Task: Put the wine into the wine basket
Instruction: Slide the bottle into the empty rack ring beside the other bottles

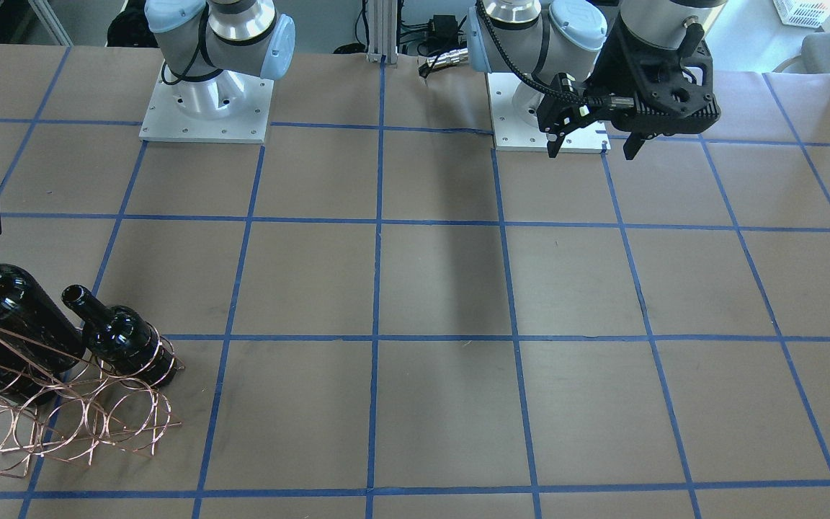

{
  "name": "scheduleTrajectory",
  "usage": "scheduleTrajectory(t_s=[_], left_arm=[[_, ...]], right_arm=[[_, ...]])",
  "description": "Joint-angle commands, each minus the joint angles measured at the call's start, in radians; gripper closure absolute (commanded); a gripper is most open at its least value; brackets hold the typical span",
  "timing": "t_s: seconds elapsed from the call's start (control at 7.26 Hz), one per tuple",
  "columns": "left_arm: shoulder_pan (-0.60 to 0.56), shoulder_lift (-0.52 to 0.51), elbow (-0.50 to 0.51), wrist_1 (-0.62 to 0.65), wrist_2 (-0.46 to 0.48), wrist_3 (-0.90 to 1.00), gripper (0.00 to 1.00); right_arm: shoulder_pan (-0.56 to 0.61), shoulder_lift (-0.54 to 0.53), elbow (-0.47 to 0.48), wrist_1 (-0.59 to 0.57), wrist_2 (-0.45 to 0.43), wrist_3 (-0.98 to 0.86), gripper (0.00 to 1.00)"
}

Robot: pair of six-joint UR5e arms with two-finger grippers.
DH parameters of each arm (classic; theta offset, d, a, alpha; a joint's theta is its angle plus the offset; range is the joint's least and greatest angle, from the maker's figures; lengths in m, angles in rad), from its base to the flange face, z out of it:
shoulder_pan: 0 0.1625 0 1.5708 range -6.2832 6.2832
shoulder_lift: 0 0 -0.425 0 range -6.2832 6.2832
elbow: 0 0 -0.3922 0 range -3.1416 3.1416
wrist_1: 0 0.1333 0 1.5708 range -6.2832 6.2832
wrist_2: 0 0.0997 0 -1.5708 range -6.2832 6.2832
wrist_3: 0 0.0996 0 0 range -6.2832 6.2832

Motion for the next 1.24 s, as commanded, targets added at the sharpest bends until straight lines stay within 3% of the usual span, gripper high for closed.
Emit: scheduleTrajectory(t_s=[0.0, 1.1], left_arm=[[0.0, -0.001, 0.0, 0.001, 0.001, 0.0, 0.0], [0.0, 0.007, 0.0, -0.002, 0.015, 0.001, 0.0]], right_arm=[[0.0, 0.012, 0.0, -0.015, 0.002, -0.002, 1.0], [0.002, 0.062, 0.006, -0.003, -0.014, -0.037, 1.0]])
